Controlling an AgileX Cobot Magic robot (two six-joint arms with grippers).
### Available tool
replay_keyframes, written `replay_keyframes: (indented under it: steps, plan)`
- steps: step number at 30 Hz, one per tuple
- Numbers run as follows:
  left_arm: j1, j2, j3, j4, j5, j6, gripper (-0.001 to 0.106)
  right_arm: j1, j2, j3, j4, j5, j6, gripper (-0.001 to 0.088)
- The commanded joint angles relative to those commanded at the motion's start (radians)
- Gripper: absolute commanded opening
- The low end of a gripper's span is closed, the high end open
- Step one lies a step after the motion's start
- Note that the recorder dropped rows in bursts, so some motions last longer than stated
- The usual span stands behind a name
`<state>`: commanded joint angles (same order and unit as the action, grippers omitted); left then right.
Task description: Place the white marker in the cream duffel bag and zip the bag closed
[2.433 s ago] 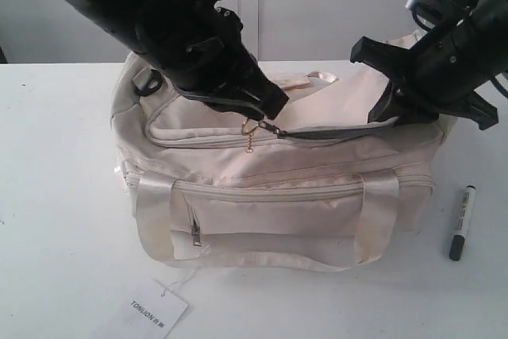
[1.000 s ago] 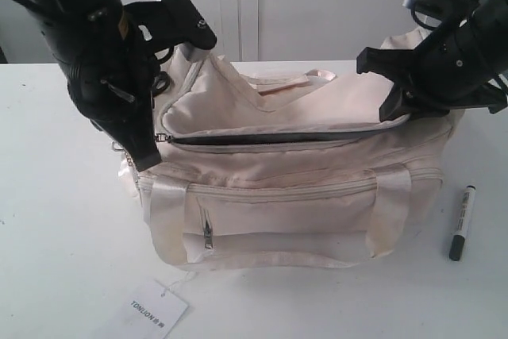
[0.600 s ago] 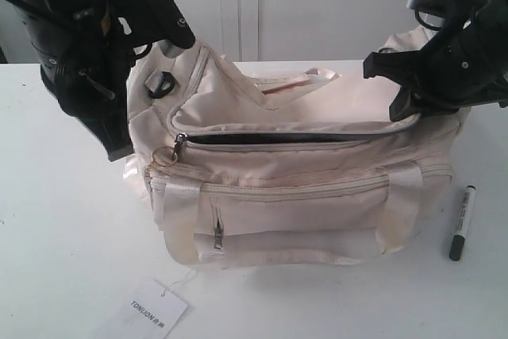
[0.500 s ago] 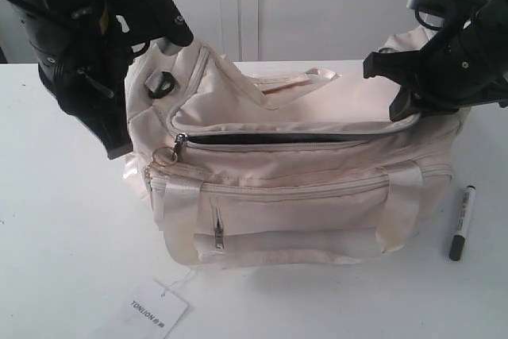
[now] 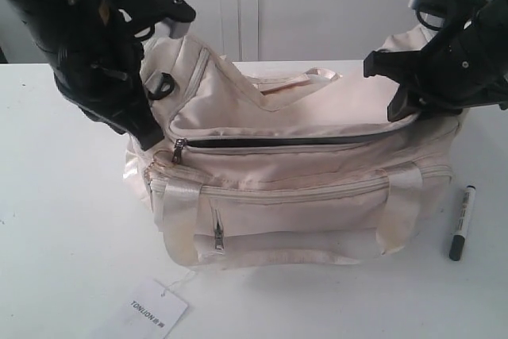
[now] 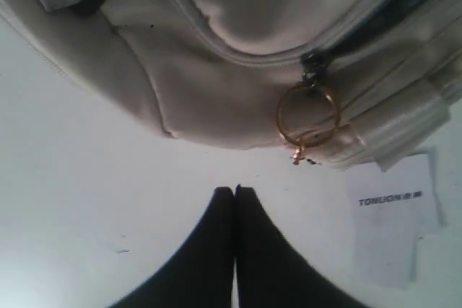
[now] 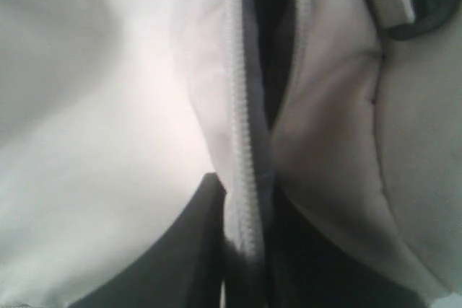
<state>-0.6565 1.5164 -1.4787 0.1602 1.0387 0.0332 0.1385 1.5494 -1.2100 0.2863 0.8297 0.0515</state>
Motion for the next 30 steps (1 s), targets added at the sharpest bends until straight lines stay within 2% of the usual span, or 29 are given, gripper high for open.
replay_keyframes:
  steps: [5, 8, 12, 13, 15, 18, 20, 24, 26, 30]
  plan:
    - [0.081, -0.005, 0.0, -0.15, 0.0, 0.102, 0.0, 0.0, 0.0, 0.0, 0.028, 0.031, 0.0, 0.0422]
    - [0.134, -0.005, 0.0, -0.285, 0.0, 0.217, 0.0, 0.0, -0.002, 0.0, 0.03, 0.055, 0.002, 0.0479]
    - [0.204, -0.005, 0.0, -0.489, 0.004, 0.369, 0.0, 0.0, -0.015, -0.002, 0.03, 0.07, 0.004, 0.0488]
    - [0.238, -0.005, 0.0, -0.551, 0.004, 0.414, 0.0, 0.0, -0.033, -0.002, 0.03, 0.075, 0.004, 0.0488]
    - [0.26, -0.005, 0.002, -0.551, 0.008, 0.416, 0.0, 0.0, -0.06, -0.002, 0.023, 0.079, 0.004, 0.0488]
    - [0.262, 0.009, 0.002, -0.546, 0.011, 0.405, 0.0, 0.0, -0.094, -0.002, 0.024, 0.081, 0.004, 0.0488]
    - [0.262, 0.023, 0.002, -0.549, 0.015, 0.412, 0.006, 0.0, -0.103, -0.002, 0.024, 0.083, 0.004, 0.0488]
    - [0.246, 0.063, 0.002, -0.564, 0.046, 0.438, 0.044, 0.0, -0.105, -0.002, 0.024, 0.085, 0.004, 0.0488]
    - [0.233, 0.081, 0.002, -0.568, 0.046, 0.445, 0.053, 0.0, -0.105, -0.002, 0.024, 0.085, 0.004, 0.0488]
    - [0.225, 0.132, 0.002, -0.568, 0.028, 0.445, 0.055, 0.0, -0.105, -0.002, 0.03, 0.085, 0.004, 0.0488]
